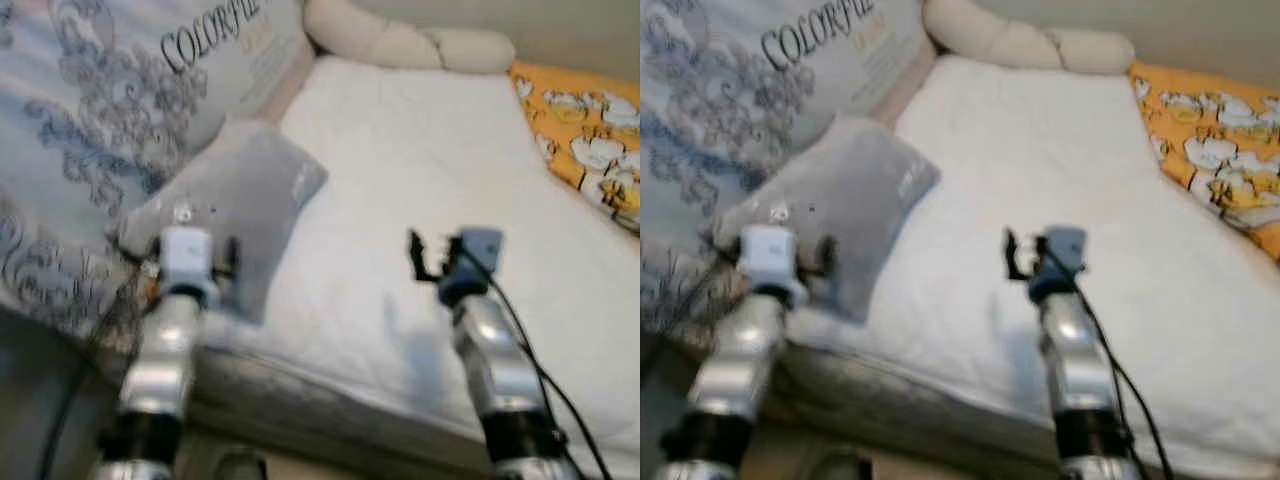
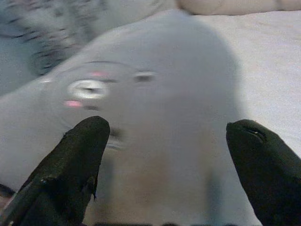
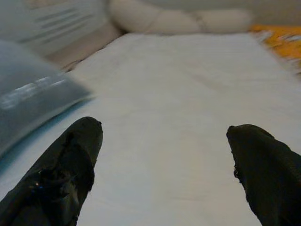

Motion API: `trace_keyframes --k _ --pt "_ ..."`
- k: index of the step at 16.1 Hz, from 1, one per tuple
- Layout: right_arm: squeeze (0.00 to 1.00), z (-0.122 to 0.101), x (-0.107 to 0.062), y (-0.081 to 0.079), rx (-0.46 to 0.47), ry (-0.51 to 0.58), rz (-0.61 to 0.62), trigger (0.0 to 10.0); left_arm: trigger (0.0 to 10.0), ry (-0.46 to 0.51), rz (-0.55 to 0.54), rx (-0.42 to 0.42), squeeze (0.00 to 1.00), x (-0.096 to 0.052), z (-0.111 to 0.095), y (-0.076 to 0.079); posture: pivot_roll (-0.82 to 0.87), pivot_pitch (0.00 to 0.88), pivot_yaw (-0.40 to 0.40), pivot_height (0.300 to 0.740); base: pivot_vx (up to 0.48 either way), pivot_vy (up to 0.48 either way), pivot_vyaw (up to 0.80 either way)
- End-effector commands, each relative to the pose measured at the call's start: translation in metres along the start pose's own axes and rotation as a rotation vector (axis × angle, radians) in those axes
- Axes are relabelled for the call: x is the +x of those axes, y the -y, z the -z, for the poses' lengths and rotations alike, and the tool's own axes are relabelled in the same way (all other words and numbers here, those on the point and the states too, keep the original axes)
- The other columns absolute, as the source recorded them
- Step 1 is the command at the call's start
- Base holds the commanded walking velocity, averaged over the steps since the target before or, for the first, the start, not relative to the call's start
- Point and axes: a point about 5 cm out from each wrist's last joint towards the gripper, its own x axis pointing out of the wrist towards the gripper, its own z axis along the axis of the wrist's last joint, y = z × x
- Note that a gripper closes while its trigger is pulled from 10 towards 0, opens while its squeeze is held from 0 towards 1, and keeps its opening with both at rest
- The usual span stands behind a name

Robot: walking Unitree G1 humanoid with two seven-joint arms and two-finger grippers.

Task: Clean up the room

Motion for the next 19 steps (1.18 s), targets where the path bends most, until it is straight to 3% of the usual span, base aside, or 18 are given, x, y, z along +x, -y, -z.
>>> trace_keyframes --k 1,5,6,19 --pt "1.00 0.0011 -0.0013 0.0002 -0.010 -0.009 0.009 10.0 10.0 0.012 -0.007 0.030 1.00 0.0007 -0.0064 -0.0030 0.09 0.000 -0.032 0.740 0.000 -0.446 0.00" --pt "0.96 0.0070 -0.0098 0.0024 -0.030 -0.028 0.056 10.0 10.0 -0.006 -0.013 0.027 1.00 0.0007 -0.0039 -0.0007 0.04 0.000 -0.001 0.740 0.000 -0.445 0.00" --pt "0.47 0.0047 -0.0109 0.0008 -0.040 -0.020 0.049 10.0 10.0 -0.009 -0.009 0.026 1.00 0.0026 -0.0045 0.0006 0.02 0.000 0.003 0.740 0.000 -0.450 0.00" --pt "0.47 0.0047 -0.0109 0.0008 -0.040 -0.020 0.049 10.0 10.0 -0.009 -0.009 0.026 1.00 0.0026 -0.0045 0.0006 0.02 0.000 0.003 0.740 0.000 -0.450 0.00"
